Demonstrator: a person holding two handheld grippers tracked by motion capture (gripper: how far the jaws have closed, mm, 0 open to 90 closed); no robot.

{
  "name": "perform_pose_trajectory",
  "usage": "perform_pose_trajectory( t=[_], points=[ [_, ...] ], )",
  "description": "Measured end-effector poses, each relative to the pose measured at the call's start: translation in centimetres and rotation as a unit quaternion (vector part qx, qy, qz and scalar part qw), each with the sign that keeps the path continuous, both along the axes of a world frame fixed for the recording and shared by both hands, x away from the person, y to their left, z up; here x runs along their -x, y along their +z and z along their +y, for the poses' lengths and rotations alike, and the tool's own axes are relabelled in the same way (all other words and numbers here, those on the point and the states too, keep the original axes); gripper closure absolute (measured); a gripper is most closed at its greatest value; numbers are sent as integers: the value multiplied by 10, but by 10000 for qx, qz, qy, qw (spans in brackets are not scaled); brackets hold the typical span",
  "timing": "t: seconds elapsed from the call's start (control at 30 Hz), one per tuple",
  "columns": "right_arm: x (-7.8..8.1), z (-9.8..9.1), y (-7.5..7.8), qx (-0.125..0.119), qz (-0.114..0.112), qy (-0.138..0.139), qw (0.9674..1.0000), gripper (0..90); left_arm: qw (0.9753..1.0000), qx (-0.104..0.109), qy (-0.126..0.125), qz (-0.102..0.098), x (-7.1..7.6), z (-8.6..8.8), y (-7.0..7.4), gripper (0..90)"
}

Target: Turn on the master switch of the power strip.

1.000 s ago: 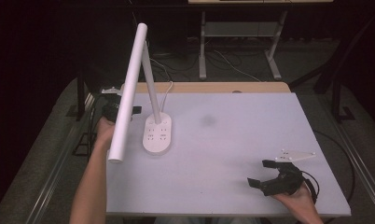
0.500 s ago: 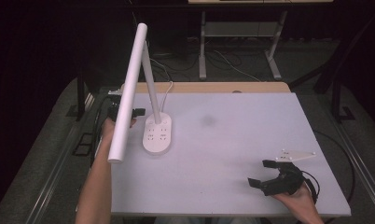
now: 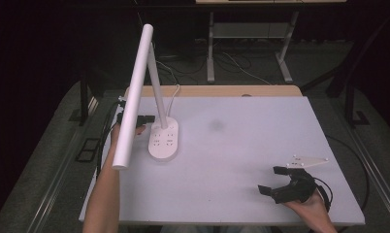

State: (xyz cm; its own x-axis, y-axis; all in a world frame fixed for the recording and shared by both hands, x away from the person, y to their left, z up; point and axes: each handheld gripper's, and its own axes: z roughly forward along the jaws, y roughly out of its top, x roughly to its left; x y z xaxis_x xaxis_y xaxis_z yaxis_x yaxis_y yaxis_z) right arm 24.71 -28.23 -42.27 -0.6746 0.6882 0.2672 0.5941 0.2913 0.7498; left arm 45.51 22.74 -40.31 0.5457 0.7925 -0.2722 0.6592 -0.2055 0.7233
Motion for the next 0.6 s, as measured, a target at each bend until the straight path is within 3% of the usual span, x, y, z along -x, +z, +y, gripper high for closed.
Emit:
perform_pose_trajectory(
  t=[0.4,0.6],
  points=[
    [0,0,0,6,-3,10,10000,5,9998,-106,-54,128,-1,-6,-7,900],
    [0,0,0,11,-1,13,10000,5,9994,-270,-125,166,-1,-10,-11,900]
  ],
)
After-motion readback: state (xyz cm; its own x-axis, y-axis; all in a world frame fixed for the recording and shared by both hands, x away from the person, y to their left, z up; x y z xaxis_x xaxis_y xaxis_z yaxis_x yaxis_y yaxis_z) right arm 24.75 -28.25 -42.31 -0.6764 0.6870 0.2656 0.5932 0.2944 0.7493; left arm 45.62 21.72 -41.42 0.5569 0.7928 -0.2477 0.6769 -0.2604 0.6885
